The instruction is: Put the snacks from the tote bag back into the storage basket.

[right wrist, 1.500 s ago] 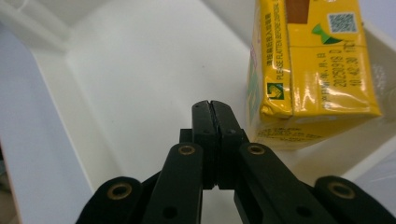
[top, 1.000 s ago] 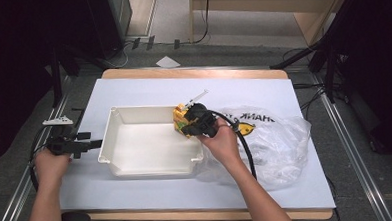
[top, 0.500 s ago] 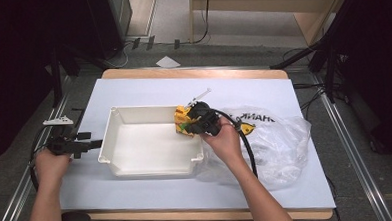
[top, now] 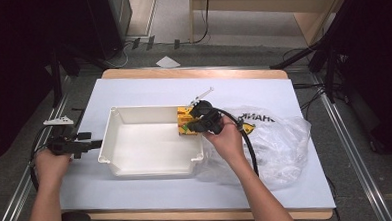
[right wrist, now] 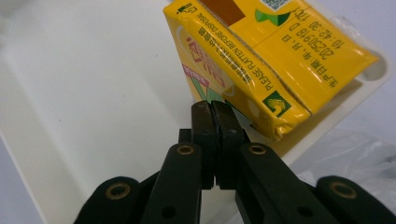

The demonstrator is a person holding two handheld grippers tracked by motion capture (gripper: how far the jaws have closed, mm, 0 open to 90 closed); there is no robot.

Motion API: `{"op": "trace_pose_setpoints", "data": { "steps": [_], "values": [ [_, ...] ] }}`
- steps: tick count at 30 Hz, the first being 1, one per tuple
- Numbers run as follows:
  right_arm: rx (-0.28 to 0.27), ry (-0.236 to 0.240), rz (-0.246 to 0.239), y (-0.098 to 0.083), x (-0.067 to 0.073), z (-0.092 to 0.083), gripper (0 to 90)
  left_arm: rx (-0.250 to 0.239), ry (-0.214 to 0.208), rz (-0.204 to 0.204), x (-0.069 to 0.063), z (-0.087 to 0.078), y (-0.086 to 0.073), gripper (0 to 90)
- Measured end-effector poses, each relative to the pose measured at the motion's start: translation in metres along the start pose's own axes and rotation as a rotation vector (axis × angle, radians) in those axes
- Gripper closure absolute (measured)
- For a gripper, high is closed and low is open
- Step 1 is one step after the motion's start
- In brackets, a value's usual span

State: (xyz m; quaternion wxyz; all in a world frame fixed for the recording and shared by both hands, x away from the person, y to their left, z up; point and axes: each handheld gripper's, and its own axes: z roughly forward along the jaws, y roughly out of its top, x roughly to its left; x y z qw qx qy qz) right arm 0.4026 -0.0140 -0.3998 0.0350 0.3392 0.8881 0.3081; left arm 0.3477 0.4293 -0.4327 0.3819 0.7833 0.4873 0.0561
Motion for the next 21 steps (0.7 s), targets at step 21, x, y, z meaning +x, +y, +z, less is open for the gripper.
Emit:
{"op": "trace_pose_setpoints", "data": {
  "steps": [21],
  "values": [
    [0.014, 0.054, -0.026, 0.0036, 0.0046, -0.0058, 64.7, -0.001, 0.0, -0.003, 0.0002, -0.0002, 0.0, 20.7]
  ]
}}
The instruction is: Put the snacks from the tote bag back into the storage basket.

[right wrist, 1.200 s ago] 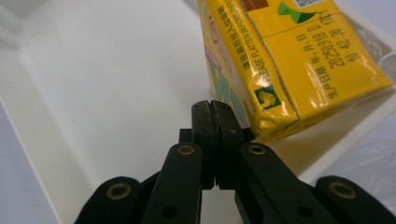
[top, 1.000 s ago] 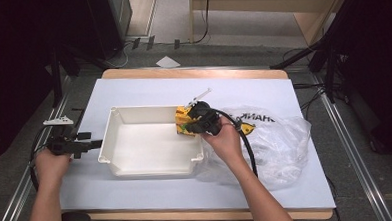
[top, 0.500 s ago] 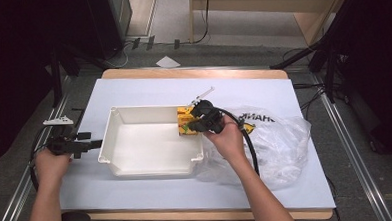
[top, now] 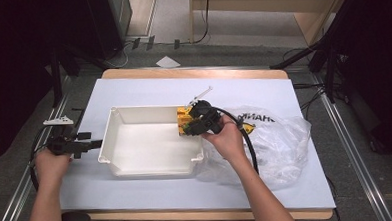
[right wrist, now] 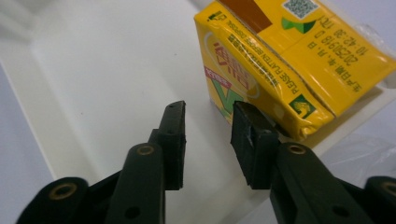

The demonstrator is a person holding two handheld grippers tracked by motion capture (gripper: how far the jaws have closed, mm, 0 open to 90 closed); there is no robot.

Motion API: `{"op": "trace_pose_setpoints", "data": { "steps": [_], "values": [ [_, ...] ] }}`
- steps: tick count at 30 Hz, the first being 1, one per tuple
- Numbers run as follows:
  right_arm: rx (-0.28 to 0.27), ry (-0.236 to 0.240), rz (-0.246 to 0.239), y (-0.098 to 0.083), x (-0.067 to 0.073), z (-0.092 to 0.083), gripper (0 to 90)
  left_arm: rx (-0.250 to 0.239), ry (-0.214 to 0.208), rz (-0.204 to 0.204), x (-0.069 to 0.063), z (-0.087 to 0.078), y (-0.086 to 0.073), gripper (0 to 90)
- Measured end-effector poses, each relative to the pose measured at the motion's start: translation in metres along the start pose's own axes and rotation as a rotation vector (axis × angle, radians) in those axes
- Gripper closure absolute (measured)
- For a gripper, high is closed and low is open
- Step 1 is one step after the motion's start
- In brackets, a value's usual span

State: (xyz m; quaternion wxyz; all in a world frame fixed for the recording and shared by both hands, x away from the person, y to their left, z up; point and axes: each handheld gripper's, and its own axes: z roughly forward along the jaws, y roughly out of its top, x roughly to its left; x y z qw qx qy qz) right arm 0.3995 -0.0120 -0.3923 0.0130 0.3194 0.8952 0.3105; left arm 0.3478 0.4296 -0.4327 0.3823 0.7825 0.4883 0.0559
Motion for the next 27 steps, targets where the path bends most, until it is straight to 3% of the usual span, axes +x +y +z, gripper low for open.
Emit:
{"op": "trace_pose_setpoints", "data": {
  "steps": [14, 23, 27],
  "values": [
    [-0.022, 0.036, 0.004, 0.0, -0.001, -0.024, 49.4, -0.001, -0.003, 0.0, 0.0, 0.0, 0.0, 20.7],
    [-0.05, 0.02, 0.0, -0.005, -0.002, -0.038, 38.0, -0.001, 0.001, -0.001, 0.0, -0.001, 0.0, 20.8],
    [-0.066, 0.039, 0.009, -0.009, -0.006, -0.042, 27.0, -0.002, 0.0, 0.0, 0.0, -0.001, 0.0, 20.8]
  ]
}}
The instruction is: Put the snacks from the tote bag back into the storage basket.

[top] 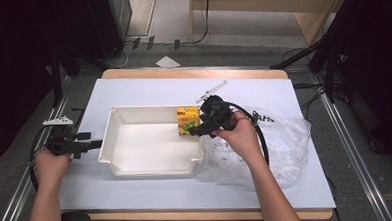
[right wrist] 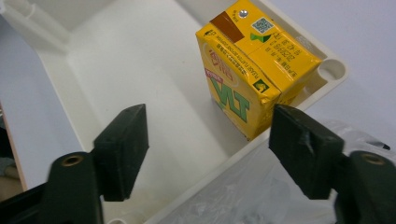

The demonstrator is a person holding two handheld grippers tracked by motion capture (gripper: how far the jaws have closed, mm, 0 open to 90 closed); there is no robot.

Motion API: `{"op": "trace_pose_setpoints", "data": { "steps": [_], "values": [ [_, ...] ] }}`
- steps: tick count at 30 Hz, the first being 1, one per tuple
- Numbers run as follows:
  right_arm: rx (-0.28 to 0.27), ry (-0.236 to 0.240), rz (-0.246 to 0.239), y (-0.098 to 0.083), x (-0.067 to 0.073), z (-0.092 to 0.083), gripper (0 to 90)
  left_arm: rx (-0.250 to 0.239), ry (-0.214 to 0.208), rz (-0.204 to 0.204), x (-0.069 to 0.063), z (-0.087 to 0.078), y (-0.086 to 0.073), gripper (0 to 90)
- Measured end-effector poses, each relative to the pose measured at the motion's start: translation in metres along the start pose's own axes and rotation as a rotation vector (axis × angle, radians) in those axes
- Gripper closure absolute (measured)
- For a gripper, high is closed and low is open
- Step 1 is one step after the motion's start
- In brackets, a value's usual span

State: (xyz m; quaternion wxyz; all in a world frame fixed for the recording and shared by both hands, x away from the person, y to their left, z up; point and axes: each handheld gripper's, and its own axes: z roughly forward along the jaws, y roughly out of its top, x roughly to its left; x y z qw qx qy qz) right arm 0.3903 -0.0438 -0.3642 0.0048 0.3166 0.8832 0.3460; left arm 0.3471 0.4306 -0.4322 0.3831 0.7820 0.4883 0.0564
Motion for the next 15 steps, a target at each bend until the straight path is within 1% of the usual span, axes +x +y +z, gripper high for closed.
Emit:
{"op": "trace_pose_setpoints", "data": {
  "steps": [2, 3, 8, 15],
  "values": [
    [-0.008, 0.01, -0.005, -0.002, -0.002, -0.005, 22.5, 0.0, 0.0, -0.001, 0.0, 0.0, 0.0, 20.7],
    [-0.015, 0.013, -0.003, -0.004, -0.004, -0.008, 22.5, 0.001, 0.0, 0.0, 0.0, 0.0, 0.0, 20.8],
    [-0.026, -0.031, 0.003, -0.01, -0.011, -0.02, 22.5, 0.001, -0.001, 0.001, 0.0, 0.0, 0.0, 20.8],
    [-0.019, -0.058, 0.016, -0.019, -0.021, -0.032, 21.5, 0.001, -0.001, 0.002, 0.0, 0.0, 0.0, 20.8]
  ]
}}
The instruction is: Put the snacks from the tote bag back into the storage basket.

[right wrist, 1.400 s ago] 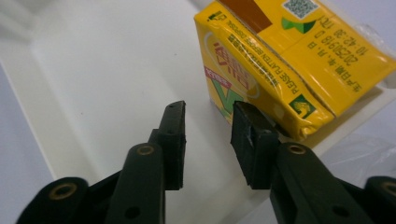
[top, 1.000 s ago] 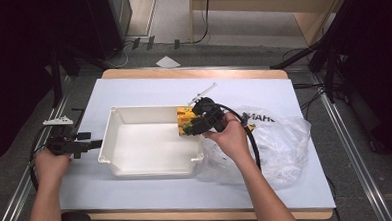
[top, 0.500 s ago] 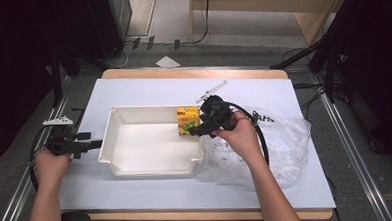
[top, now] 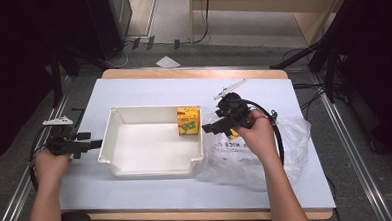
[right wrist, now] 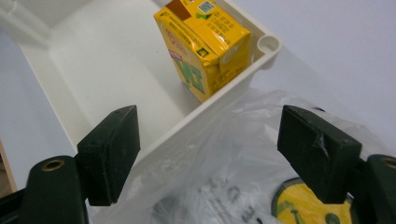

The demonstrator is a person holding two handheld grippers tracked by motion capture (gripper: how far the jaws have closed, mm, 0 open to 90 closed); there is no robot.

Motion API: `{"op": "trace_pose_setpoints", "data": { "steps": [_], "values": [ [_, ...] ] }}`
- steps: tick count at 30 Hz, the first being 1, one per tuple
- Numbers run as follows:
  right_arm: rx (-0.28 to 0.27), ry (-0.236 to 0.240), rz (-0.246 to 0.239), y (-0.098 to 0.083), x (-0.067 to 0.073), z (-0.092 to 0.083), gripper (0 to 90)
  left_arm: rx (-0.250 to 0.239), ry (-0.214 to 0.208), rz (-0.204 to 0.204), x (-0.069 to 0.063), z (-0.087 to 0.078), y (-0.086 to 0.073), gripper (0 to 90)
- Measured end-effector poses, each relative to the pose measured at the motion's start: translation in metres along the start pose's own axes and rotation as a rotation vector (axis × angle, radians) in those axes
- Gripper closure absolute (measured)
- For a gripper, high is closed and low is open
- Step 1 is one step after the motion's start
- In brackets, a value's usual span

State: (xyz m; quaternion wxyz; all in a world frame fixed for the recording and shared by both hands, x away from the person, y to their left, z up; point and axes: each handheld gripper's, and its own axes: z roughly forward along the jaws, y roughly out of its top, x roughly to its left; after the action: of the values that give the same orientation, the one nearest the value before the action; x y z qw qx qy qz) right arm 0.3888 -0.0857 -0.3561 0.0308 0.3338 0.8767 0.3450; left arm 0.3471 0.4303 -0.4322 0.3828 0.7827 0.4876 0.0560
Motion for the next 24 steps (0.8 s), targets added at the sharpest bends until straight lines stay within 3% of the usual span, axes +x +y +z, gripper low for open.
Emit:
{"op": "trace_pose_setpoints", "data": {
  "steps": [3, 9, 13, 24],
  "values": [
    [-0.007, -0.016, -0.02, -0.005, -0.006, -0.004, 20.9, -0.002, 0.002, -0.004, 0.0, -0.001, 0.0, 20.8],
    [-0.024, -0.039, -0.014, -0.017, -0.022, -0.014, 20.8, -0.002, 0.002, -0.005, 0.0, -0.001, 0.0, 20.7],
    [-0.031, -0.08, -0.039, -0.026, -0.03, -0.017, 20.1, -0.002, 0.002, -0.004, 0.0, 0.0, 0.0, 20.8],
    [-0.041, -0.066, 0.017, -0.04, -0.048, -0.023, 19.2, -0.003, 0.002, -0.005, 0.001, 0.0, 0.0, 20.7]
  ]
}}
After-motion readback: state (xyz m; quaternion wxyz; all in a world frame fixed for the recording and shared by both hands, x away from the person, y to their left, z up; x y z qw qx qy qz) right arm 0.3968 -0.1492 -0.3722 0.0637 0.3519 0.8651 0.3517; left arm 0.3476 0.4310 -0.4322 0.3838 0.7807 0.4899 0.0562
